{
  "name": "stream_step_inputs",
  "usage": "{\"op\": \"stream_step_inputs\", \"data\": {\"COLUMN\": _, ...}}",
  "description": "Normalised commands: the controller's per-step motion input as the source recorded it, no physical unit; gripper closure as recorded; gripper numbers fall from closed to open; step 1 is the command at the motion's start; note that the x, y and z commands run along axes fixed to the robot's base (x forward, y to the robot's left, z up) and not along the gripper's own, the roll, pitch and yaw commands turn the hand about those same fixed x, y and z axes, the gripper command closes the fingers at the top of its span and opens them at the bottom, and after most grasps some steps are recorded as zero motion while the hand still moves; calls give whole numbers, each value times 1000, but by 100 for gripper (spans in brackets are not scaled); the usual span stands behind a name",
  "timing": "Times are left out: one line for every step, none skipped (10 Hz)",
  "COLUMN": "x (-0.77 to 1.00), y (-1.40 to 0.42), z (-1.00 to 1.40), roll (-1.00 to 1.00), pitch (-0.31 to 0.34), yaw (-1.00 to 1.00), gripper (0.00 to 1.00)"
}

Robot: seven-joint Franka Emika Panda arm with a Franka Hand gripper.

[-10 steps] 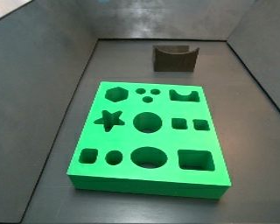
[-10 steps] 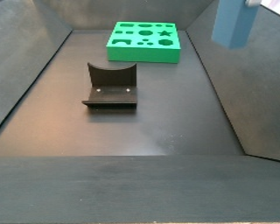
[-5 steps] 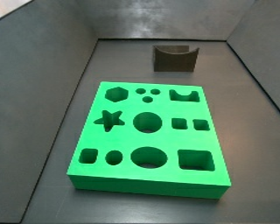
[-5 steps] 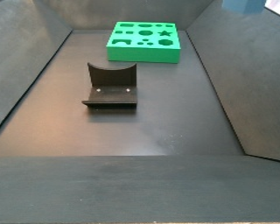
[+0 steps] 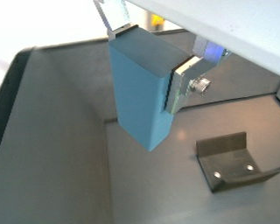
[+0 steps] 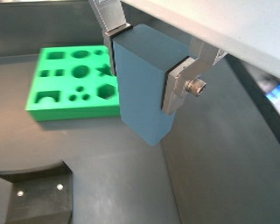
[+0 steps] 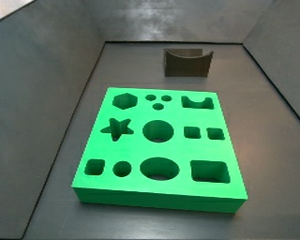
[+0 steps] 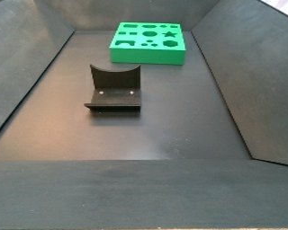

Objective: Pick up the rectangle object. Move up. Move to above the board. Insert the rectangle object.
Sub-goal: Move to above the board, then insert the rectangle object.

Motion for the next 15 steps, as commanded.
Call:
{"op": "stream_step_inputs", "data": {"x": 295, "y": -1000, "z": 50, "roll": -14, "pitch": 46, "yaw": 1000, "gripper": 100}}
{"op": "stream_step_inputs", "data": {"x": 301, "y": -1000, "z": 50, "roll": -19, "pitch": 50, "yaw": 1000, "gripper": 100}}
{"op": "stream_step_inputs", "data": {"x": 309, "y": -1000, "z": 53, "roll": -17, "pitch": 58, "yaw": 1000, "gripper": 100}}
{"op": "stream_step_inputs", "data": {"x": 313, "y": -1000, "z": 56, "roll": -4, "pitch": 66, "yaw": 1000, "gripper": 100}}
{"op": "stream_step_inputs", "data": {"x": 323, "y": -1000, "z": 57, "roll": -6, "pitch": 78, "yaw": 1000, "gripper": 100}}
{"op": "stream_step_inputs", "data": {"x": 335, "y": -1000, "z": 61, "roll": -7, "pitch": 91, "yaw": 1000, "gripper": 100}}
{"op": "stream_step_inputs", "data": {"x": 340, "y": -1000, "z": 65, "roll": 5, "pitch": 105, "yaw": 1000, "gripper": 100}}
{"op": "stream_step_inputs", "data": {"x": 349, "y": -1000, "z": 70, "roll": 7, "pitch": 126, "yaw": 1000, "gripper": 100}}
{"op": "stream_step_inputs", "data": {"x": 372, "y": -1000, "z": 78, "roll": 20, "pitch": 165, "yaw": 1000, "gripper": 100}}
{"op": "stream_step_inputs", "data": {"x": 376, "y": -946, "z": 81, "roll": 40, "pitch": 205, "yaw": 978, "gripper": 100}}
{"op": "stream_step_inputs", "data": {"x": 293, "y": -654, "z": 63, "roll": 40, "pitch": 196, "yaw": 711, "gripper": 100}}
{"op": "stream_step_inputs", "data": {"x": 177, "y": -331, "z": 45, "roll": 45, "pitch": 155, "yaw": 394, "gripper": 100}}
{"op": "stream_step_inputs", "data": {"x": 107, "y": -202, "z": 37, "roll": 48, "pitch": 104, "yaw": 235, "gripper": 100}}
{"op": "stream_step_inputs", "data": {"x": 0, "y": -3, "z": 0, "roll": -4, "pitch": 0, "yaw": 0, "gripper": 100}}
{"op": "stream_step_inputs", "data": {"x": 0, "y": -26, "z": -3, "roll": -10, "pitch": -6, "yaw": 0, "gripper": 100}}
